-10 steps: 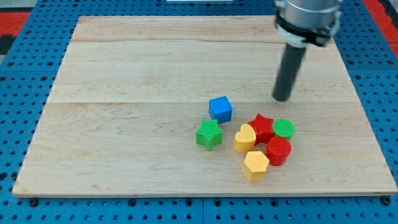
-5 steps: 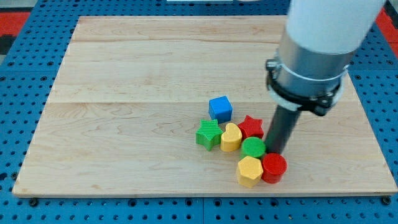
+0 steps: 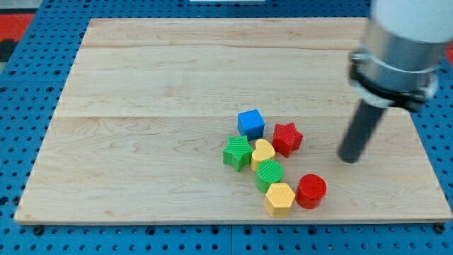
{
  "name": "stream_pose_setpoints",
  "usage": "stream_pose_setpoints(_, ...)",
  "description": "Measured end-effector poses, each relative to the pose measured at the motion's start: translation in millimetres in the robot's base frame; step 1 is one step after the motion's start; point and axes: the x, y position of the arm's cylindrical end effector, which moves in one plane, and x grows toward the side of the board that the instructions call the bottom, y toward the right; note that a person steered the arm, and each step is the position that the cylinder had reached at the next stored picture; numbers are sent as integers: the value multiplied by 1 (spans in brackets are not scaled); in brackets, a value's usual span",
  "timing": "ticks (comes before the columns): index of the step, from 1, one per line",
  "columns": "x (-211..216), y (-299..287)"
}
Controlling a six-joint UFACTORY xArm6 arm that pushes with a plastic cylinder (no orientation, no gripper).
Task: Adjust the group of blocks at the bottom center
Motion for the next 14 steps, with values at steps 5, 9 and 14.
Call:
stream_pose_setpoints(5,68,-133)
stream_pose_setpoints(9,28,-134)
stream_pose_setpoints(14,58,-79)
